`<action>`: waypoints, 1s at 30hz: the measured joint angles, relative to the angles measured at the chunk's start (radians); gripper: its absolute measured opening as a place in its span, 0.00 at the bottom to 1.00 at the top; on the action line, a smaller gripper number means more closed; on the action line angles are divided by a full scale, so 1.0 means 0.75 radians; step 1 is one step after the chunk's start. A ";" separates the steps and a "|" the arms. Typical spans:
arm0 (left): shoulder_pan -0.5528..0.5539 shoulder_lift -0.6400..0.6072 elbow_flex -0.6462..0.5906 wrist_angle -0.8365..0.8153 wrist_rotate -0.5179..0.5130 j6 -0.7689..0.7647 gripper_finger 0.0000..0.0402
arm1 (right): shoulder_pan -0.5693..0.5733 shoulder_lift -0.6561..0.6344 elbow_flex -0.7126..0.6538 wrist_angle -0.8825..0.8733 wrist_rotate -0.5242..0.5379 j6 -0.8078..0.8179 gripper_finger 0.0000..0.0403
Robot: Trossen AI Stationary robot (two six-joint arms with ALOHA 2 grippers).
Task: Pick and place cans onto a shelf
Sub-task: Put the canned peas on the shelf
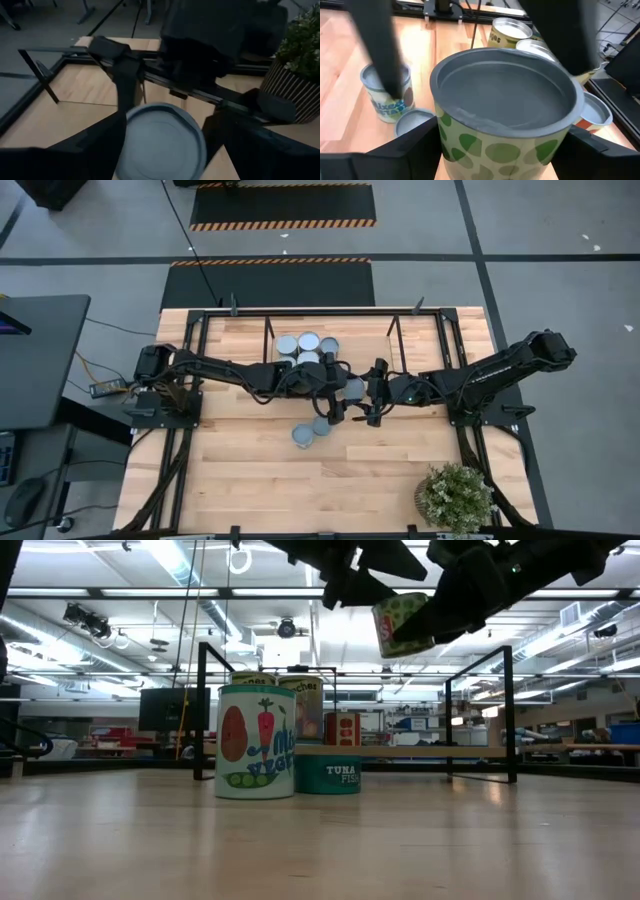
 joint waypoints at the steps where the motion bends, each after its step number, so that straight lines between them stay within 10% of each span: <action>1: 0.000 0.000 0.000 0.002 -0.002 0.009 0.79 | 0.000 0.000 0.000 -0.001 -0.002 0.000 0.77; 22: -0.009 -0.340 -0.005 -0.636 0.081 0.111 0.79 | -0.057 0.000 0.004 -0.079 -0.007 0.079 0.77; 30: -0.129 -0.380 -0.161 -0.530 0.104 0.146 0.79 | -0.149 0.151 0.032 0.019 -0.076 0.057 0.77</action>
